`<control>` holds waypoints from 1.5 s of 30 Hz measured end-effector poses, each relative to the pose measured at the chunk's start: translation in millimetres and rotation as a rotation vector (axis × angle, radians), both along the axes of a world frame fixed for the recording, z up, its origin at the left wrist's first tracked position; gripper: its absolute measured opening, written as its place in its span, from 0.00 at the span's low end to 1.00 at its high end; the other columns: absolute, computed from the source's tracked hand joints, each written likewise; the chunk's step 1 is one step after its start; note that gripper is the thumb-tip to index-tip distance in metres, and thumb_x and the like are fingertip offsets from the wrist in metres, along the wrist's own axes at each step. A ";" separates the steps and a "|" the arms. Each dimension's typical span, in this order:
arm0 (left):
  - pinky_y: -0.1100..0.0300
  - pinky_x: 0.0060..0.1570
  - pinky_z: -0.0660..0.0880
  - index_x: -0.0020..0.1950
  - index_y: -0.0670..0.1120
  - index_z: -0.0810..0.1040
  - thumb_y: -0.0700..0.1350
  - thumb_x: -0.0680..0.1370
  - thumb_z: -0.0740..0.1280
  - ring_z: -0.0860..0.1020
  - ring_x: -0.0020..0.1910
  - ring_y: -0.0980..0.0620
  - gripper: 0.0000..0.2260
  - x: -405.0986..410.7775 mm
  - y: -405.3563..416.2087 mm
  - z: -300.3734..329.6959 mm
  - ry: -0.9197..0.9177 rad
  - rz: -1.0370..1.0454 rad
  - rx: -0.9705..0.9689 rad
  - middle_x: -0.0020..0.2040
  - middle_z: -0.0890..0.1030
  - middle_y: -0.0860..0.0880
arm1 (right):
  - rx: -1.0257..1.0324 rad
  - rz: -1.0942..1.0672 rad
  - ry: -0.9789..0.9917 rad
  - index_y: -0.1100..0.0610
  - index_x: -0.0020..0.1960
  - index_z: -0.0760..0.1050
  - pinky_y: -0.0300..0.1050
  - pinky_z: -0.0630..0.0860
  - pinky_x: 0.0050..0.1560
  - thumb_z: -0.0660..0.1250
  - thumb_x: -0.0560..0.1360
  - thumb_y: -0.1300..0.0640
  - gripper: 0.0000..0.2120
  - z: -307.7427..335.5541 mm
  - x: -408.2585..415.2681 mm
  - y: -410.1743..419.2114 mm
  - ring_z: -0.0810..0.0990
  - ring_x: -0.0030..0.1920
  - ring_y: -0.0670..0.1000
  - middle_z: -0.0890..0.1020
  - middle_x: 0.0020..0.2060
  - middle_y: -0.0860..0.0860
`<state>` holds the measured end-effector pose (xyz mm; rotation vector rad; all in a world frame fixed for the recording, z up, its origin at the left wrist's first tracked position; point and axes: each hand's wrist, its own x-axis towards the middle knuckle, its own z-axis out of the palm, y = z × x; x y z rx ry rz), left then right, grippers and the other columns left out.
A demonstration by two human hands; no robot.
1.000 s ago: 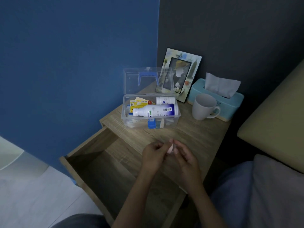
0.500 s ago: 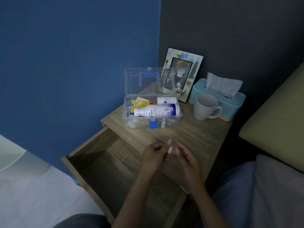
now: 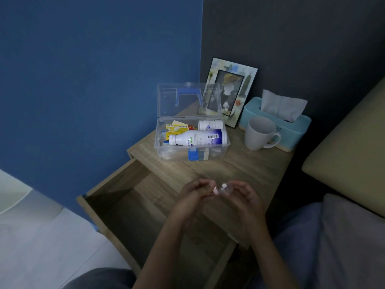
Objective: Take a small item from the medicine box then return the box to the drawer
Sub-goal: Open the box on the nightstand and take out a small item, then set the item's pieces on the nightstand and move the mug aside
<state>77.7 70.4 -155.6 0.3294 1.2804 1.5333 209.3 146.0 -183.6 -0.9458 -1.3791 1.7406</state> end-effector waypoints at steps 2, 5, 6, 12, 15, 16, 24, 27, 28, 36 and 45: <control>0.56 0.60 0.75 0.56 0.33 0.75 0.34 0.76 0.66 0.79 0.49 0.47 0.10 -0.8 -1.0 -2.2 -0.022 -0.023 0.025 0.48 0.79 0.40 | -0.016 0.024 -0.030 0.51 0.55 0.81 0.34 0.79 0.46 0.73 0.70 0.64 0.15 0.3 2.4 2.9 0.84 0.48 0.42 0.86 0.47 0.46; 0.55 0.63 0.74 0.58 0.36 0.78 0.33 0.74 0.68 0.80 0.55 0.46 0.12 -0.7 -3.7 -4.9 0.007 -0.045 0.009 0.51 0.82 0.41 | 0.001 0.051 -0.073 0.53 0.60 0.79 0.35 0.78 0.52 0.72 0.71 0.63 0.18 0.3 7.8 6.3 0.83 0.53 0.41 0.85 0.52 0.45; 0.54 0.64 0.74 0.58 0.37 0.79 0.33 0.74 0.68 0.80 0.57 0.45 0.13 -1.0 -4.6 -5.8 0.036 -0.054 0.007 0.53 0.82 0.41 | 0.017 0.054 -0.077 0.53 0.58 0.80 0.32 0.78 0.49 0.72 0.70 0.64 0.17 0.1 9.3 7.2 0.83 0.52 0.40 0.86 0.51 0.45; 0.69 0.43 0.76 0.57 0.36 0.78 0.30 0.72 0.70 0.82 0.45 0.59 0.15 -2.4 -3.7 -13.3 0.283 -0.003 0.020 0.52 0.83 0.41 | 0.136 0.043 -0.121 0.61 0.55 0.79 0.29 0.77 0.45 0.72 0.70 0.68 0.14 -4.6 14.0 12.3 0.84 0.49 0.41 0.85 0.50 0.49; 0.70 0.44 0.76 0.56 0.39 0.79 0.31 0.71 0.72 0.82 0.46 0.58 0.15 -1.2 -2.8 -23.4 0.476 -0.015 0.025 0.52 0.84 0.43 | 0.285 0.083 -0.320 0.55 0.60 0.77 0.20 0.69 0.50 0.71 0.73 0.63 0.16 -9.1 15.8 13.3 0.78 0.52 0.31 0.81 0.54 0.40; 0.69 0.47 0.76 0.56 0.42 0.81 0.33 0.71 0.73 0.82 0.48 0.58 0.14 -0.3 -3.1 -27.3 0.551 -0.030 0.027 0.52 0.84 0.46 | 0.328 0.085 -0.367 0.54 0.63 0.76 0.18 0.67 0.52 0.71 0.74 0.61 0.19 -11.7 17.2 13.4 0.75 0.54 0.28 0.79 0.56 0.39; 0.56 0.75 0.44 0.61 0.50 0.79 0.46 0.74 0.70 0.60 0.74 0.59 0.15 -2.6 -2.3 -58.7 1.189 -0.112 -0.004 0.64 0.80 0.52 | 0.506 0.178 -0.657 0.51 0.69 0.71 0.54 0.66 0.71 0.67 0.77 0.56 0.21 -22.5 20.5 10.2 0.69 0.71 0.51 0.73 0.71 0.50; 0.57 0.74 0.42 0.62 0.49 0.78 0.47 0.75 0.69 0.59 0.76 0.54 0.15 -1.6 -2.8 -60.2 1.248 -0.131 -0.005 0.65 0.79 0.51 | 0.524 0.176 -0.669 0.51 0.68 0.71 0.50 0.65 0.72 0.66 0.77 0.55 0.20 -21.9 20.6 8.9 0.68 0.71 0.49 0.73 0.70 0.48; 0.57 0.74 0.41 0.62 0.49 0.78 0.47 0.75 0.69 0.59 0.76 0.53 0.15 -1.2 -2.9 -60.3 1.257 -0.136 0.000 0.66 0.78 0.51 | 0.531 0.171 -0.660 0.51 0.68 0.72 0.47 0.65 0.71 0.67 0.77 0.56 0.20 -21.3 20.7 8.7 0.68 0.70 0.48 0.73 0.69 0.48; 0.58 0.74 0.43 0.64 0.46 0.77 0.47 0.76 0.68 0.60 0.76 0.52 0.16 -1.3 -2.2 -58.0 1.288 -0.138 -0.010 0.71 0.73 0.49 | 0.489 0.157 -0.619 0.51 0.68 0.72 0.34 0.64 0.64 0.68 0.76 0.59 0.21 -21.5 22.3 9.8 0.68 0.64 0.39 0.74 0.68 0.47; 0.56 0.75 0.44 0.69 0.46 0.73 0.48 0.76 0.68 0.59 0.77 0.51 0.22 -3.1 -1.3 -56.4 1.308 -0.185 -0.030 0.72 0.72 0.49 | 0.496 0.153 -0.604 0.52 0.70 0.70 0.52 0.66 0.72 0.69 0.73 0.62 0.26 -19.5 21.9 9.0 0.70 0.70 0.49 0.73 0.68 0.48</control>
